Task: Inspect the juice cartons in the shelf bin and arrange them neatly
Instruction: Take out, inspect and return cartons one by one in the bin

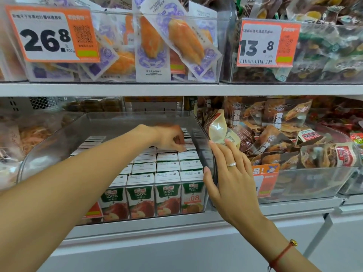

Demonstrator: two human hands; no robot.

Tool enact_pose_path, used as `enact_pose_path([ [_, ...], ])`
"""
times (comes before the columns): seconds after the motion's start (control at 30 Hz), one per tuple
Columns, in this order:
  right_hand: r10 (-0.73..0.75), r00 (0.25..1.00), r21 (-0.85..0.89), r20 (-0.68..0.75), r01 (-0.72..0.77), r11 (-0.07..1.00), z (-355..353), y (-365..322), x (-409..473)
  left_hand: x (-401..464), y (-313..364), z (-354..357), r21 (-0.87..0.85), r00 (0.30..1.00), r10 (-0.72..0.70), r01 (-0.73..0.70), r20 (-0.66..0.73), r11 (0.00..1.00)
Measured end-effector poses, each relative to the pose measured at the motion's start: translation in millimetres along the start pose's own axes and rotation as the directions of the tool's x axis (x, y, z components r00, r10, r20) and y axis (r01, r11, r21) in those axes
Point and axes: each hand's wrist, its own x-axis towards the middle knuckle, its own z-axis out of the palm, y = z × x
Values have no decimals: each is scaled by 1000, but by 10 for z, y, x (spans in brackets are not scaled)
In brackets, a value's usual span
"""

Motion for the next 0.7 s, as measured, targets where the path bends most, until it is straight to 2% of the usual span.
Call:
enact_pose_path([
  [0.1,12,999,18,35,-13,1000,-19,-7,9,-111,0,33,-87,984,37,-53,-173,995],
  [0.17,22,997,32,71,-25,999,-49,-11,15,-208,21,31,-171,930,26,-95,-368,981],
  [0.23,28,993,43,115,-33,999,-88,-15,23,-312,81,33,-322,844,-76,-119,-531,939],
  [0.3,37,987,58,158,-47,997,-141,-23,41,-418,156,65,-491,760,-238,-122,-606,863],
  [0.37,39,977,78,212,-57,995,-218,-41,80,-556,225,109,-636,686,-385,-148,-618,757],
  [0.43,46,971,111,237,-74,991,-322,-90,131,-739,302,162,-768,665,-464,-271,-585,580],
  [0.5,80,967,130,241,-114,985,-446,-184,173,-997,402,229,-846,699,-490,-352,-522,400],
  [0.6,164,956,239,244,-223,945,-626,-383,215,-1414,538,365,-917,776,-489,-320,-398,239],
  [0.63,209,929,340,305,-311,887,-677,-470,231,-1553,575,411,-932,798,-482,-301,-362,201],
  [0.7,224,796,514,562,-548,660,-771,-674,255,-1805,635,479,-949,815,-486,-283,-316,142],
])
